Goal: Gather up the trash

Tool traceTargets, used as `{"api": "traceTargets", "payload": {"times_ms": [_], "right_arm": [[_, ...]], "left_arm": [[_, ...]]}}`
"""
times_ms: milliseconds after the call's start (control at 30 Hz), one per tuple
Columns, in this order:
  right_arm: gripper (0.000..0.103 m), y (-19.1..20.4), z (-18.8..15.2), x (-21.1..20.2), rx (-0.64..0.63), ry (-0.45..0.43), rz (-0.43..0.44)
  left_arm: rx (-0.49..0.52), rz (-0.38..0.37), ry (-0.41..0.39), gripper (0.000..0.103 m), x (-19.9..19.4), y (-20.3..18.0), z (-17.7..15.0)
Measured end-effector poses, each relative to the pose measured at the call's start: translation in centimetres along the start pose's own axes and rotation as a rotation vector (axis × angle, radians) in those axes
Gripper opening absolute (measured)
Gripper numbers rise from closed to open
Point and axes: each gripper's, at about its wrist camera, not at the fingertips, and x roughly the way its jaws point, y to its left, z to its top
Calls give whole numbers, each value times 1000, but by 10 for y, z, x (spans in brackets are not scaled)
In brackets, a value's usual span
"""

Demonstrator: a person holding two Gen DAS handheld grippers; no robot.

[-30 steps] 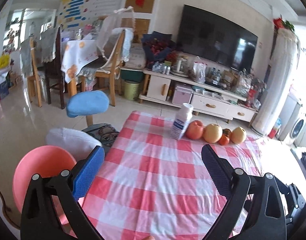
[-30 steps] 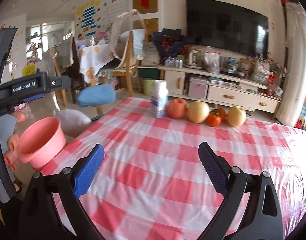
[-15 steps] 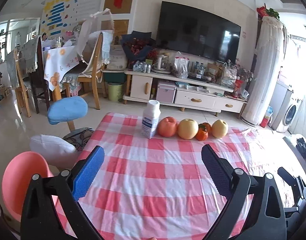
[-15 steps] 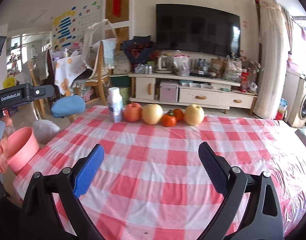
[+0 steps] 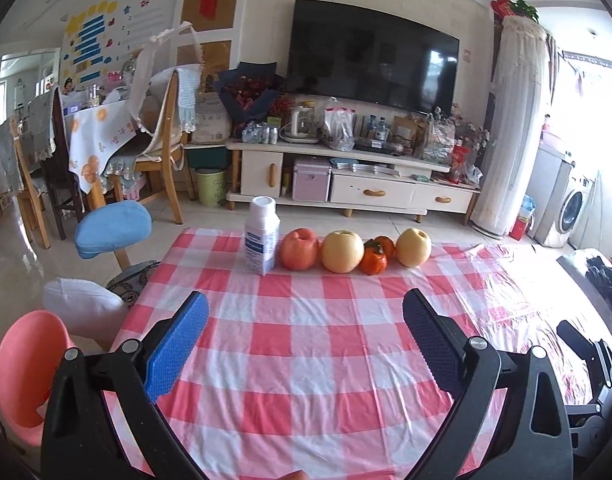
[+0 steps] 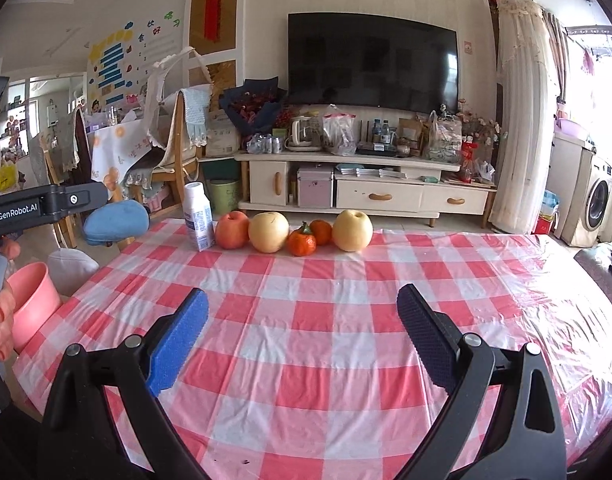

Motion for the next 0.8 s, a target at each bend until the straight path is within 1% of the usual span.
{"api": "traceTargets", "payload": {"times_ms": [200, 300, 533, 800], "right_arm": [[96, -7, -1, 0, 5, -2, -16], [96, -11, -3, 1, 7, -3, -22], [96, -14, -5, 5, 13, 5, -23], [96, -13, -7, 11, 4, 12, -16]], "left_arm": [[43, -4, 7, 97, 3, -21, -4], [48, -11, 12, 97, 4, -26, -6], [65, 8, 20, 97, 6, -31, -10], [71, 13, 18, 97, 6, -32, -8]]}}
